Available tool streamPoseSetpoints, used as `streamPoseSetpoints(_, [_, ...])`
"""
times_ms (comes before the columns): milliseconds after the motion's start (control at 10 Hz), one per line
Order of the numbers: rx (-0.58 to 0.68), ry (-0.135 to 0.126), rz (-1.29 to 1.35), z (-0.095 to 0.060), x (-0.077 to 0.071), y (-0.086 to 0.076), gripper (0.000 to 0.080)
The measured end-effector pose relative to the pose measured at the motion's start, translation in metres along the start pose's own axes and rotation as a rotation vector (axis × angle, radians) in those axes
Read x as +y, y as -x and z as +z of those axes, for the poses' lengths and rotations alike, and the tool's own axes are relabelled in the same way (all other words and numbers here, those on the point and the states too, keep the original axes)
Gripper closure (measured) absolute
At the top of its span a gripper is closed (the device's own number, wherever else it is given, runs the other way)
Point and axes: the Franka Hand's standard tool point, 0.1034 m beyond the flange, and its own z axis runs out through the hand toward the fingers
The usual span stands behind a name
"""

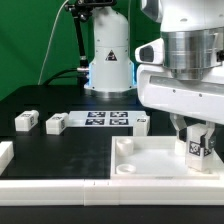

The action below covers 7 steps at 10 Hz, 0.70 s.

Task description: Assemble one leg

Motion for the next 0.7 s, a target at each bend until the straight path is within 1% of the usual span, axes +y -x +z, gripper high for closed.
streamPoseSetpoints(100, [-0.007, -0.003, 0.086, 0.0006, 0.0006, 0.0001, 0.0509])
streamPoseSetpoints(200, [-0.007, -0.003, 0.108, 0.0015, 0.0006, 0.0004, 0.0509])
streamPoseSetpoints(300, [-0.007, -0.001, 0.203, 0.0025, 0.0007, 0.0011, 0.0509])
streamPoseSetpoints(500, [-0.007, -0.001, 0.206, 0.0027, 0.0007, 0.0013, 0.0509])
streamPoseSetpoints(600, [-0.008, -0.001, 0.168, 0.0027, 0.0005, 0.0018, 0.0353])
streamPoseSetpoints(700, [-0.011, 0.003, 0.159, 0.0025, -0.0004, 0.0045, 0.0224])
